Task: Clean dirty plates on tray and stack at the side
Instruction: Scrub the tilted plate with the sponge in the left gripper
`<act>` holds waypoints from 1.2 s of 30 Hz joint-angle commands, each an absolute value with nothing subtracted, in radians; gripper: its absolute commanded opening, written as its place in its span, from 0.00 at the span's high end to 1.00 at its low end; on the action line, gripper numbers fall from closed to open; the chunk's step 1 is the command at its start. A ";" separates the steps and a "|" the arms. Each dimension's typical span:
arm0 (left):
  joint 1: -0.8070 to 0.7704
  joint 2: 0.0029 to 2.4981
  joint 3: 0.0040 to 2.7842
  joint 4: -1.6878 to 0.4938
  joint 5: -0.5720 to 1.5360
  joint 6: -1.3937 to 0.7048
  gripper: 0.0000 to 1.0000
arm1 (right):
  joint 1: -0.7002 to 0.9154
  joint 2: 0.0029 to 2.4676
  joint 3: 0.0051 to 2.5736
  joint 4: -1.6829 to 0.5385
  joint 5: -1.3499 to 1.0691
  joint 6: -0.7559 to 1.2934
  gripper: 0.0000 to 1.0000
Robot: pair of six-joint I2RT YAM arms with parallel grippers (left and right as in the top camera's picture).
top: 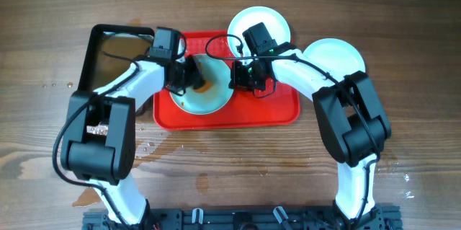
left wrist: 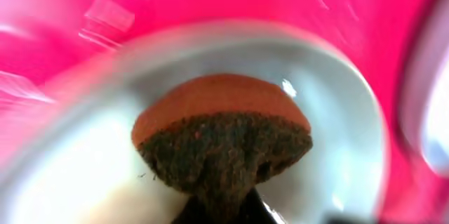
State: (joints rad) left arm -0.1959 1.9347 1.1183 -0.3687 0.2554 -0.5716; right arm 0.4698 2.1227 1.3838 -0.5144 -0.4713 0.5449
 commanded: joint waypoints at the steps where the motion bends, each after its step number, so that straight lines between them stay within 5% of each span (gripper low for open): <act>1: -0.180 2.008 1.061 -0.482 -0.113 -0.653 0.96 | 0.470 2.152 1.392 -0.514 -0.488 0.524 0.96; 9: -0.218 2.008 1.061 -0.780 0.118 -0.688 0.96 | 0.470 2.152 1.392 -0.512 -0.492 0.522 0.96; 14: -0.260 2.009 1.061 -0.720 0.535 -0.500 0.96 | 0.470 2.152 1.392 -0.513 -0.496 0.519 0.96; 19: -0.279 2.009 1.061 -0.567 0.549 -0.503 0.96 | 0.470 2.152 1.392 -0.513 -0.496 0.519 0.96; 23: -0.277 2.011 1.061 -0.450 0.432 -0.552 0.96 | 0.470 2.152 1.392 -0.513 -0.496 0.520 0.96; 29: -0.277 2.010 1.061 -0.442 -0.036 -0.693 0.96 | 0.470 2.152 1.392 -0.512 -0.496 0.521 0.96; 36: -0.277 1.933 1.193 -0.666 -0.198 -0.720 0.96 | 0.470 2.152 1.392 -0.511 -0.496 0.521 0.96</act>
